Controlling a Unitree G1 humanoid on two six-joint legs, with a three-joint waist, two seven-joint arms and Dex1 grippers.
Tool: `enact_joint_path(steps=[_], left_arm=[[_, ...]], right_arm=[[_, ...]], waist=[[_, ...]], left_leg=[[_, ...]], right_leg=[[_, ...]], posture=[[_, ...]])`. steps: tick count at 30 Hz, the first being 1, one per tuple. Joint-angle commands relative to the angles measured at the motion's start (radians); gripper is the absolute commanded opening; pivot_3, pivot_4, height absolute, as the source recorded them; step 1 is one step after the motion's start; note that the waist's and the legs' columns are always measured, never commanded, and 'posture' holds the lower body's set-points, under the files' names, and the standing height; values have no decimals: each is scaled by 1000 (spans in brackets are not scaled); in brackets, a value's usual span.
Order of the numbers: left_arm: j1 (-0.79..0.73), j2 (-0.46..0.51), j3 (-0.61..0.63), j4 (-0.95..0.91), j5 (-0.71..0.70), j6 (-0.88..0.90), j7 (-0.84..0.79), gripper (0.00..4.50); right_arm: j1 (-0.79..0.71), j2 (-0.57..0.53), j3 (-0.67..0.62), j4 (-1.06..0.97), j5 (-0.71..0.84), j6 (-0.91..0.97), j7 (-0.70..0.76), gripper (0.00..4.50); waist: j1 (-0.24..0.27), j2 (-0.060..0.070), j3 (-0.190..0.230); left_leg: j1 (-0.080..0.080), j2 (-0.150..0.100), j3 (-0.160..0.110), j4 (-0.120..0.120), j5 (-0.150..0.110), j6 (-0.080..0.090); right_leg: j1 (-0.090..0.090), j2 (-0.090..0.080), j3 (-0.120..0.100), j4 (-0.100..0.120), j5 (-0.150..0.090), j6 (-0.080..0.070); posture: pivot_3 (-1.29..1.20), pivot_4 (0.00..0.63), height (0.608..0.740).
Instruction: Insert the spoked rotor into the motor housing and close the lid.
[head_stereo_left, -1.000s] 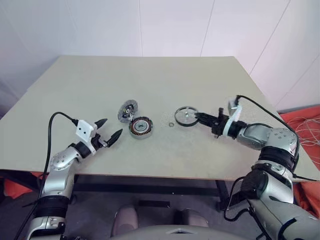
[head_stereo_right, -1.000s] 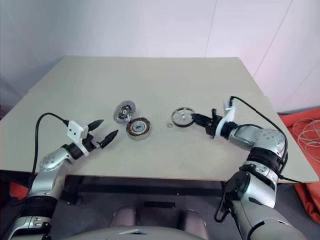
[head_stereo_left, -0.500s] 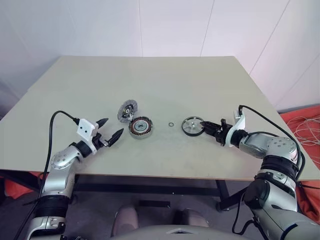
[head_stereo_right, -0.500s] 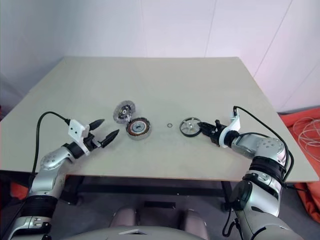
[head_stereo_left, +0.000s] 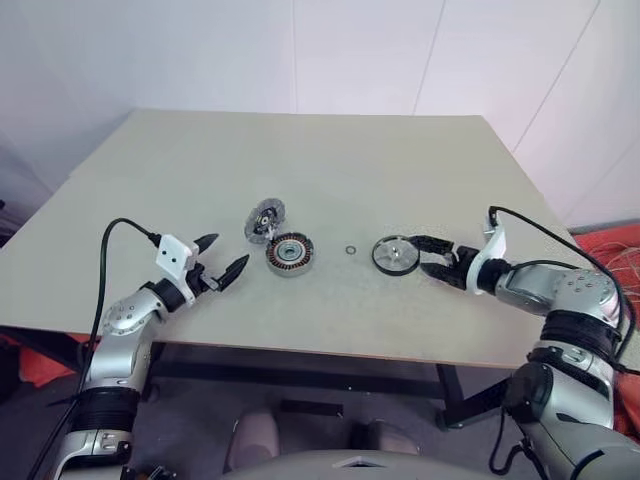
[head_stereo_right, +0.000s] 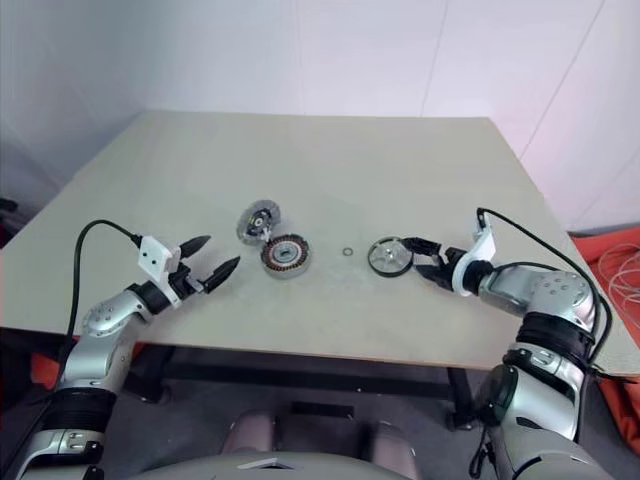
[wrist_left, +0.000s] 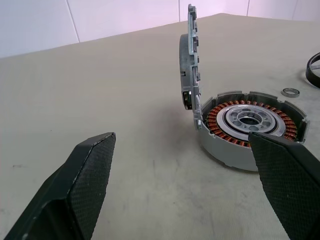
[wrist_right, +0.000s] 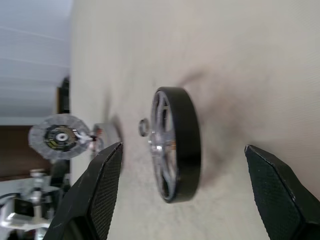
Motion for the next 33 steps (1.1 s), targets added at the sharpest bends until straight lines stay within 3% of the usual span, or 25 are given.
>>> enact_joint_path(steps=[1, 7, 13, 22, 33], left_arm=[[-25, 6, 10, 12, 1, -31, -10, 4500], [-31, 11, 14, 36, -2, -50, -23, 4500], [-36, 12, 17, 57, -4, -66, -32, 4500], [-16, 25, 20, 19, -16, -40, -42, 4500], [25, 15, 21, -74, -19, 9, -1, 4500]], right_arm=[[9, -75, 34, -12, -67, -103, 18, 4453], [3, -161, 194, -120, -154, -315, 150, 4453], [-30, -224, 448, -320, -262, -542, 366, 4453], [-35, -161, 735, -535, -354, -698, 513, 4453], [-43, -120, 973, -481, -539, -945, 703, 4453]], waist=[[1, 0, 0], [-2, 0, 0], [-18, 1, 0], [-25, 0, 0], [-35, -1, 0]], left_leg=[[0, 0, 0, 0, 0, 0], [-2, 0, 0, 0, 0, 0], [-5, 1, 0, -1, 0, 1], [-4, 1, -1, -1, -1, 2], [-4, 1, -1, -1, -1, 2]], right_leg=[[0, 0, 0, 0, 0, 0], [-1, 0, 0, -2, 0, 1], [-3, 1, -1, -1, 0, 1], [-3, 1, -1, -1, 0, 0], [-3, 1, 0, 1, 0, 0]], posture=[[0, 0, 740], [0, 0, 740], [0, 0, 740], [0, 0, 740], [0, 0, 740]])
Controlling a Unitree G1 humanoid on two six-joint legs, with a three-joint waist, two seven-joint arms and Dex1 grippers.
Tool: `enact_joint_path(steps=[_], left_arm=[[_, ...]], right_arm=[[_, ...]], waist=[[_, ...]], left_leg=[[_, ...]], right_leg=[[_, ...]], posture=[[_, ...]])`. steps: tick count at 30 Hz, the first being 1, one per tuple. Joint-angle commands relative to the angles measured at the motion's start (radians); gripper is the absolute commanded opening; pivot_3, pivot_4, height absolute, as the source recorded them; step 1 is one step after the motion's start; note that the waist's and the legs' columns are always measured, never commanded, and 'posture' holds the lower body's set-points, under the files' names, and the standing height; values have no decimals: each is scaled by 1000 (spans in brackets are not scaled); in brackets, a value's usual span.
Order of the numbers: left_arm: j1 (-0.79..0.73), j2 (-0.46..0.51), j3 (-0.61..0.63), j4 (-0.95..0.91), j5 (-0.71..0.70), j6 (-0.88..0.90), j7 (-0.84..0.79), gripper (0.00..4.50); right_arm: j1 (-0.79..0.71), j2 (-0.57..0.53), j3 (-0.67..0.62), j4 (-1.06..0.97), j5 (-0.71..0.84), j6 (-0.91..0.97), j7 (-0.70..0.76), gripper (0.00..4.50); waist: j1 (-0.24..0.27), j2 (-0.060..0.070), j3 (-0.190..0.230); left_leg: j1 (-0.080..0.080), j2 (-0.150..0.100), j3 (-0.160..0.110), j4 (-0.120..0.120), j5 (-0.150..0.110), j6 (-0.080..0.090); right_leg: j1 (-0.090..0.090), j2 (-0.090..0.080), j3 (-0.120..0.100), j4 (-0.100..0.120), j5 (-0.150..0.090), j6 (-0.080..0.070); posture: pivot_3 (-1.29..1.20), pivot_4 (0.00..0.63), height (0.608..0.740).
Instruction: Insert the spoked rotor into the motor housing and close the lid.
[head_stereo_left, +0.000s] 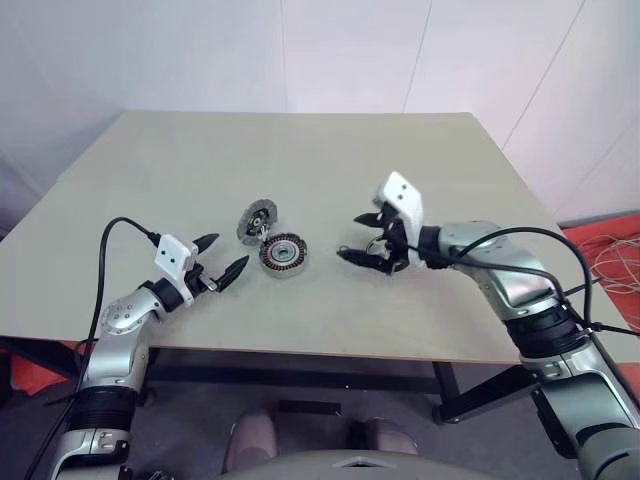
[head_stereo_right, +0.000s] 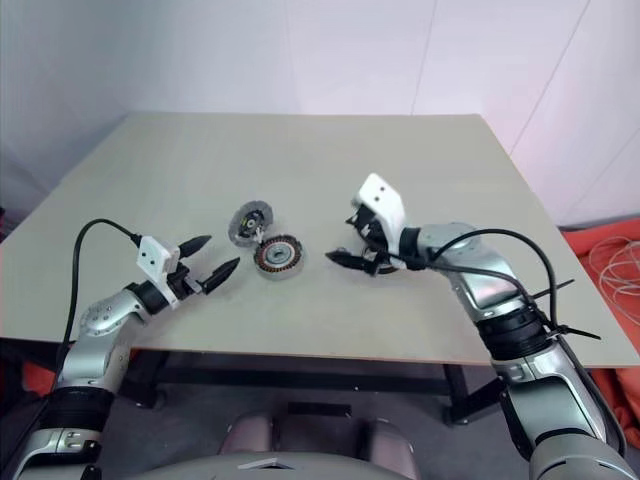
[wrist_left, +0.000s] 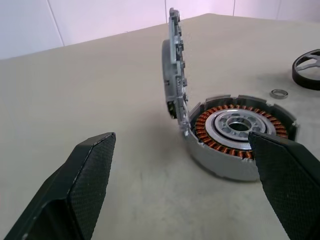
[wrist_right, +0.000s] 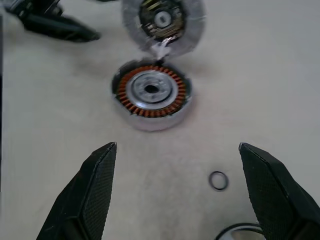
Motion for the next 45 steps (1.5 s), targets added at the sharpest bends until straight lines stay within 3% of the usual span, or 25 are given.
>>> enact_joint_path(steps=[1, 22, 35, 43, 45], left_arm=[[1, 3, 16, -46, -13, 6, 12, 4500], [-32, -20, -6, -53, -5, 25, 24, 4500], [44, 0, 27, -118, -47, 76, 9, 4500], [61, -6, 36, -93, -38, 45, 14, 4500], [55, -9, 35, -74, -31, 26, 16, 4500]], right_arm=[[-58, 10, 31, 12, -58, -88, 49, 4453], [-192, 84, 207, 263, -363, -511, 256, 4453], [-395, 268, 307, 623, -556, -779, 246, 4453], [-469, 324, 359, 771, -656, -889, 272, 4453], [-476, 328, 370, 787, -674, -912, 283, 4051]], waist=[[0, 0, 0], [-23, -1, 0], [-38, -1, 0], [-42, -2, 0], [-47, -2, 0]], left_leg=[[0, 0, 0, 0, 0, 0], [1, 0, -1, 2, 0, 0], [1, 0, -1, 3, 0, 0], [1, 1, -1, 3, 0, 1], [1, 1, -1, 3, 0, 1]], right_leg=[[0, 0, 0, 0, 0, 0], [1, 0, 0, 2, 1, -1], [-1, 0, 0, 3, 4, -8], [0, 0, 0, 3, 4, -9], [0, 0, 0, 3, 4, -9]], posture=[[0, 0, 740], [0, 0, 740], [0, 0, 740], [0, 0, 740], [0, 0, 740]])
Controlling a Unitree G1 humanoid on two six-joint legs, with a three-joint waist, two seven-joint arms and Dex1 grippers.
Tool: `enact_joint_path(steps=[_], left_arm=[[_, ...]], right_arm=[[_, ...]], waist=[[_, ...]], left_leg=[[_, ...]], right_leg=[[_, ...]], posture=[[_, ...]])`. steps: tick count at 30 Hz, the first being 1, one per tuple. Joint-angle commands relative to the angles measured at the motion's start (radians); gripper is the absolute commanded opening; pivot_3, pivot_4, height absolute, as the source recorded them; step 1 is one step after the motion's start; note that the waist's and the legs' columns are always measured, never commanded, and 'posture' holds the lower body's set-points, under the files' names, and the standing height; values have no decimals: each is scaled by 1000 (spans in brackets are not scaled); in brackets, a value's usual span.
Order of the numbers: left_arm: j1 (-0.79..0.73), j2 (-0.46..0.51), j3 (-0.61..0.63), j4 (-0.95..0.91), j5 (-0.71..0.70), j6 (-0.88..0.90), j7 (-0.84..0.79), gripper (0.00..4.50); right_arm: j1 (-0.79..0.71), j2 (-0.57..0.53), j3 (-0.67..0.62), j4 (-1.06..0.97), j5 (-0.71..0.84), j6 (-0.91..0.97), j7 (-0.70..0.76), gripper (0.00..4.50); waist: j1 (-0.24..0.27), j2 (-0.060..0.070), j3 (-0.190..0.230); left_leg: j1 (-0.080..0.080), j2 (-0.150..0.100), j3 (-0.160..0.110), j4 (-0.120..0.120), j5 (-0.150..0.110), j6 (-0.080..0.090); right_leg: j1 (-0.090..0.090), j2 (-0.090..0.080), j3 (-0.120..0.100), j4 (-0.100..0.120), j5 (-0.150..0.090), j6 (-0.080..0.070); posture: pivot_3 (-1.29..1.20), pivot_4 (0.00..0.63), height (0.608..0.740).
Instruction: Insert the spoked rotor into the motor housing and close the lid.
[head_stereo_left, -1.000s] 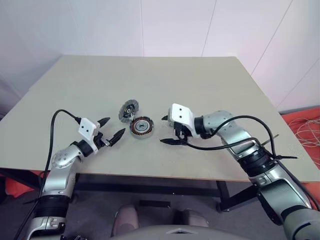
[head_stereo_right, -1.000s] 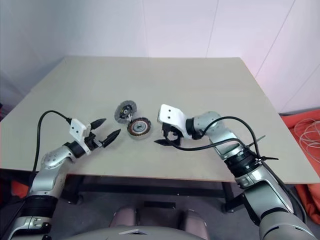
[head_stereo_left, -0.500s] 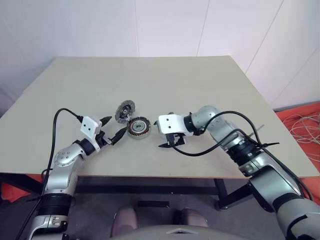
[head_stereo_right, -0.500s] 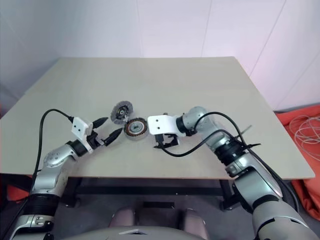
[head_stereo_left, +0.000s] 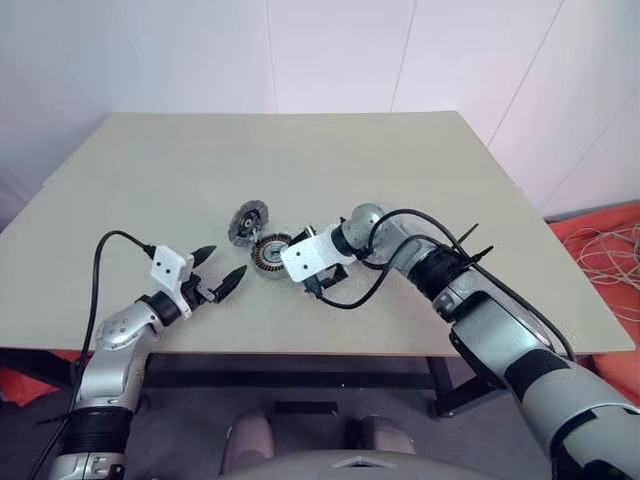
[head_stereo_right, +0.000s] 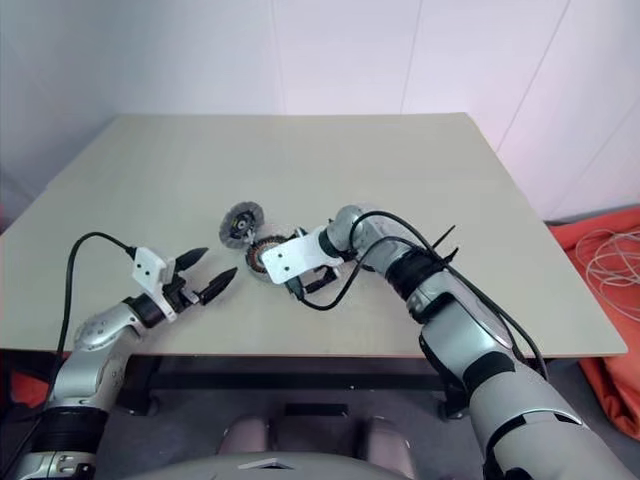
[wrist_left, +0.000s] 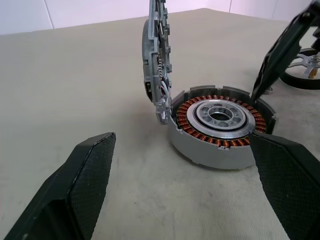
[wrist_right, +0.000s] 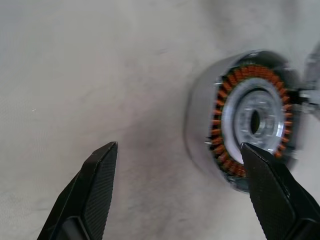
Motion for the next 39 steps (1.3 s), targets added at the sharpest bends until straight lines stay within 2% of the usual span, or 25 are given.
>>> enact_joint_path(steps=[1, 6, 12, 20, 26, 31, 39], left_arm=[[-21, -1, 15, 16, 5, -51, -1, 4500], [-36, -10, 8, 61, 14, -89, -6, 4500], [-56, -18, 3, 100, 23, -120, -9, 4500], [-57, -31, -4, 116, 27, -143, -7, 4500], [-58, -35, -10, 76, 27, -122, 11, 4500], [-59, -34, -16, 54, 24, -103, 21, 4500], [-78, -28, -23, 72, 24, -96, 14, 4500]], right_arm=[[-49, 11, 12, 18, -30, -49, 12, 3787], [-80, 43, 22, 94, -78, -79, -21, 2234], [-144, 94, 27, 216, -136, -122, -93, 92], [-197, 137, 43, 289, -188, -163, -122, 39], [-217, 135, 13, 258, -161, -159, -43, 39], [-184, 84, -29, 103, -105, -106, 56, 39], [-40, -59, -64, -258, -43, 94, 210, 39]], waist=[[-3, 0, 0], [-4, 0, 0], [-5, 0, 0], [-5, 0, 0], [-5, 1, 0], [-3, 0, 1], [-2, -2, 2]], left_leg=[[0, 0, 0, 0, 0, 0], [0, 0, 0, 0, 0, 0], [1, 0, 0, 0, 0, 0], [3, 1, 0, 0, 0, 0], [3, 1, 0, 0, 0, 0], [0, 1, 0, 0, 0, 0], [-2, 1, 0, 0, -1, 1]], right_leg=[[0, 0, 0, 0, 0, 0], [0, 0, 0, 0, 0, -1], [0, 0, 0, 1, 0, -1], [1, 0, 0, 2, 1, -3], [1, 0, 0, 3, 1, -3], [-1, 0, 0, 2, 1, -4], [-2, 0, 0, 2, 1, -4]], posture=[[0, 0, 740], [0, 0, 740], [0, 0, 740], [0, 0, 740], [0, 0, 740], [0, 0, 740], [0, 0, 740]])
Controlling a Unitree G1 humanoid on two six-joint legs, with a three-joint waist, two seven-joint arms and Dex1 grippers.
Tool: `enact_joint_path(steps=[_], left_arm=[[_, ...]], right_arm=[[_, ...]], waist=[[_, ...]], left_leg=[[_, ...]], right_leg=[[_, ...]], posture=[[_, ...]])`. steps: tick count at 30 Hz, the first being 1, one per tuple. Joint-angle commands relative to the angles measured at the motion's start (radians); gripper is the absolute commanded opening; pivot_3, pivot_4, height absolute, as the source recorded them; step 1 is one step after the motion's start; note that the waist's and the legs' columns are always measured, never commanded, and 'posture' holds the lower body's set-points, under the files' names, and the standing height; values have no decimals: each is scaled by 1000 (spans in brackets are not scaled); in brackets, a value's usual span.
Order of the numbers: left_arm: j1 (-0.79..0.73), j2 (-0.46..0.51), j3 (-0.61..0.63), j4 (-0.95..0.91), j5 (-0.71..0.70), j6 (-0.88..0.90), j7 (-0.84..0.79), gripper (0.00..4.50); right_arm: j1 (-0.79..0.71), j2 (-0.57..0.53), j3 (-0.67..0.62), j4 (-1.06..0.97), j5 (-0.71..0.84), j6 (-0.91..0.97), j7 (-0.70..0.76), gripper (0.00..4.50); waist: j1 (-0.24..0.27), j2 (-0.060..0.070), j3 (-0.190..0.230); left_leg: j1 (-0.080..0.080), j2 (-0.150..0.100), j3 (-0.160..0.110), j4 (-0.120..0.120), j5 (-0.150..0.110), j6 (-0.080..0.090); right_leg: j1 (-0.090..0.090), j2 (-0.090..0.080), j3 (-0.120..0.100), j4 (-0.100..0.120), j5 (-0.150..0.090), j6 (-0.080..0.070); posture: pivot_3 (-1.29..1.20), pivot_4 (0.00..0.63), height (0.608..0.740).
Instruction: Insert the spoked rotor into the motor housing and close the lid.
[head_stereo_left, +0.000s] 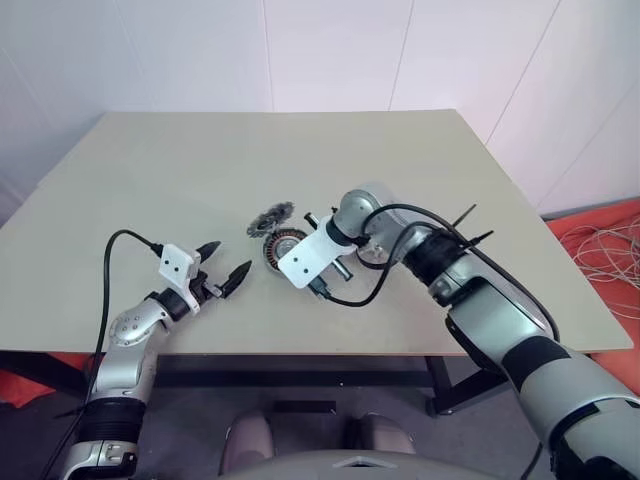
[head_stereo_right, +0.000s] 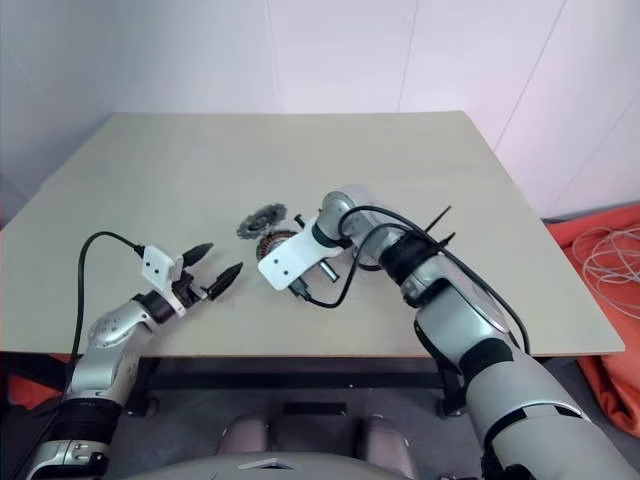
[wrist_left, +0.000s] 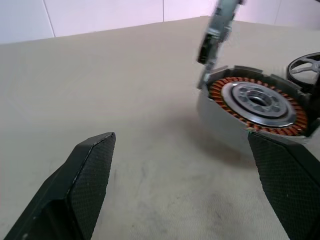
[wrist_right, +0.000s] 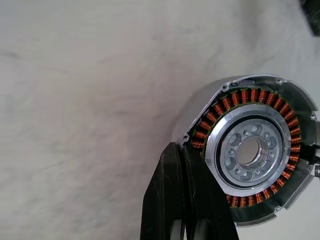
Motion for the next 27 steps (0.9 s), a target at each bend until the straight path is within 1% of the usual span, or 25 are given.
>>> enact_joint_path(steps=[1, 7, 14, 18, 24, 27], left_arm=[[-28, 9, 2, -22, 0, -6, -7, 4500], [-39, 11, -8, -44, 0, 21, -4, 4500], [-42, 16, -8, -59, 1, 43, 0, 4500], [-41, 14, -8, -62, 3, 48, 3, 4500], [-36, 13, -1, -31, 9, 25, -4, 4500], [-40, 15, 10, 29, 12, -14, -22, 4500]], right_arm=[[31, -50, -58, -181, 45, 112, 48, 39], [115, -97, -88, -362, 66, 375, 97, 39], [166, -90, -63, -549, 89, 598, 137, 39], [166, -77, -43, -571, 90, 646, 129, 39], [151, -45, -31, -514, 91, 666, 89, 39], [148, -46, -24, -503, 99, 672, 96, 639]], waist=[[0, 0, 0], [1, 0, 0], [2, 0, 0], [4, 0, 0], [4, 0, 0], [5, 0, 0]], left_leg=[[0, 0, 0, 0, 0, 0], [1, 0, 0, 0, 0, 0], [1, 0, 0, 0, 0, 0], [1, 0, 0, 0, 0, -1], [2, 0, 0, 0, 1, -1], [2, 0, 0, 0, 1, -1]], right_leg=[[0, 0, 0, 0, 0, 0], [1, 0, 0, 0, 0, 0], [1, 0, 0, 0, 0, 0], [1, 0, 0, 0, 0, 0], [2, 0, 0, 0, 0, 1], [2, 0, 0, 0, 0, 1]], posture=[[0, 0, 740], [0, 0, 740], [0, 0, 740], [0, 0, 740], [0, 0, 740], [0, 0, 740]])
